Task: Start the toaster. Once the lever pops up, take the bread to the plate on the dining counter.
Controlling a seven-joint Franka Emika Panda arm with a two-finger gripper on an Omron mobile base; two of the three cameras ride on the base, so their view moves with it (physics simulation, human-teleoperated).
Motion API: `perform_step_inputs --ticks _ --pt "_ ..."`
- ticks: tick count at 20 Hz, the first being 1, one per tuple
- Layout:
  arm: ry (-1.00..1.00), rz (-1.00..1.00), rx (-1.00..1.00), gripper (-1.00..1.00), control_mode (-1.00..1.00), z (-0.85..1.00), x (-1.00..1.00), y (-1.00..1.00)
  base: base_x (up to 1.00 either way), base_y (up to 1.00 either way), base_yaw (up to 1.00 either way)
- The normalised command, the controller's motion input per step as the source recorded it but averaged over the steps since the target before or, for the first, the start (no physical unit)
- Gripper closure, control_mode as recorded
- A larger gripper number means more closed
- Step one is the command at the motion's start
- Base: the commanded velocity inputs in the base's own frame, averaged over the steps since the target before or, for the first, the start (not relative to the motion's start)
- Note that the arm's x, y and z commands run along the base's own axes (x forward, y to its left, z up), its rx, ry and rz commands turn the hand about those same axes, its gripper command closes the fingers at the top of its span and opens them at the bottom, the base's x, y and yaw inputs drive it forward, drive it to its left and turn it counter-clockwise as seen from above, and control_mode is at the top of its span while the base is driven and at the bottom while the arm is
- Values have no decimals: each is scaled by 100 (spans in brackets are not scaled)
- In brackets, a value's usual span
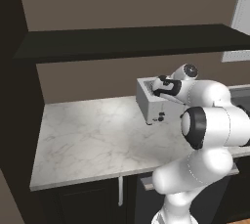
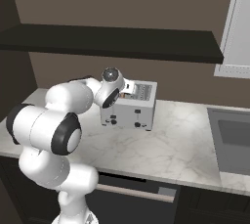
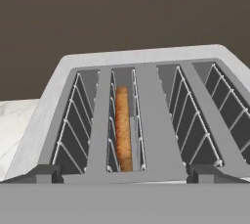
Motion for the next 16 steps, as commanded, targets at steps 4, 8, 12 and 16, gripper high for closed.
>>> perform_step_inputs --ticks 4,8,12,16 --pt "0 0 0 -100 -100 0 0 0 0 0 0" --pt "0 0 0 -100 -100 0 0 0 0 0 0" --pt "0 0 0 -100 -100 0 0 0 0 0 0" --pt "0 0 0 -100 -100 0 0 0 0 0 0"
